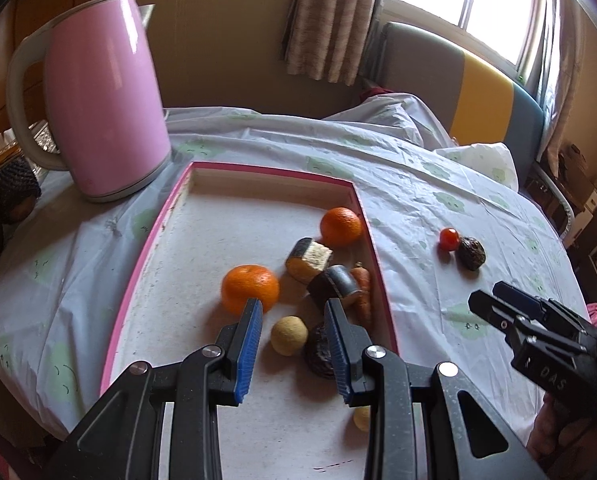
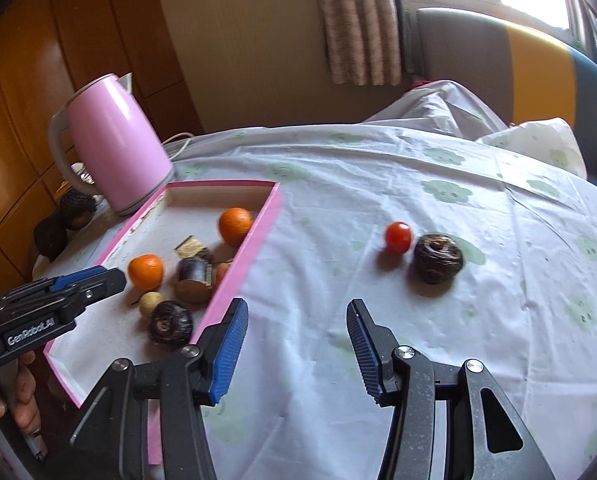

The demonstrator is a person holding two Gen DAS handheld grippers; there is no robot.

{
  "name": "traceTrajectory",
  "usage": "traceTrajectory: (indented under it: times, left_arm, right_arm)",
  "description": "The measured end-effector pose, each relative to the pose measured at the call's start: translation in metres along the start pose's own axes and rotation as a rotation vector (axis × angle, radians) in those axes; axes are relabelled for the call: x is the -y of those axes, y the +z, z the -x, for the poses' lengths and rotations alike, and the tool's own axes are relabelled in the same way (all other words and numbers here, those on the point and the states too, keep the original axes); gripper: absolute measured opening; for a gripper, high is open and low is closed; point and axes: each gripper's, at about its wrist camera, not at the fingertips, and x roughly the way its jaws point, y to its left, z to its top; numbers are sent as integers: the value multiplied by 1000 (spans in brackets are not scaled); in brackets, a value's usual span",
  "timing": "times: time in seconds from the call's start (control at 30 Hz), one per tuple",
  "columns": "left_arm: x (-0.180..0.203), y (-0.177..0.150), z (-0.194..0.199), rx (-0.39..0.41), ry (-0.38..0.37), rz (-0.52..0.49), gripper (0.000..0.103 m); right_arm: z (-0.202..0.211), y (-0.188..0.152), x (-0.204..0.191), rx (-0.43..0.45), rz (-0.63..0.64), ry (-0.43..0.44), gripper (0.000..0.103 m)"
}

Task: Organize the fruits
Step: 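Move the right tool to the second taro root and grasp it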

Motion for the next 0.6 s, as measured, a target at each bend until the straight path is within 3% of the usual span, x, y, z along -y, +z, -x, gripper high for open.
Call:
traceTrajectory:
  times: [0.47, 0.6]
  left_arm:
    - [43, 5, -12, -30, -60, -104, 32]
    - [52, 5, -17, -42, -70, -124, 32]
  right_arm:
    - [-5, 3, 78, 1, -112, -175, 52]
    - [-12, 6, 89, -2, -114, -203, 60]
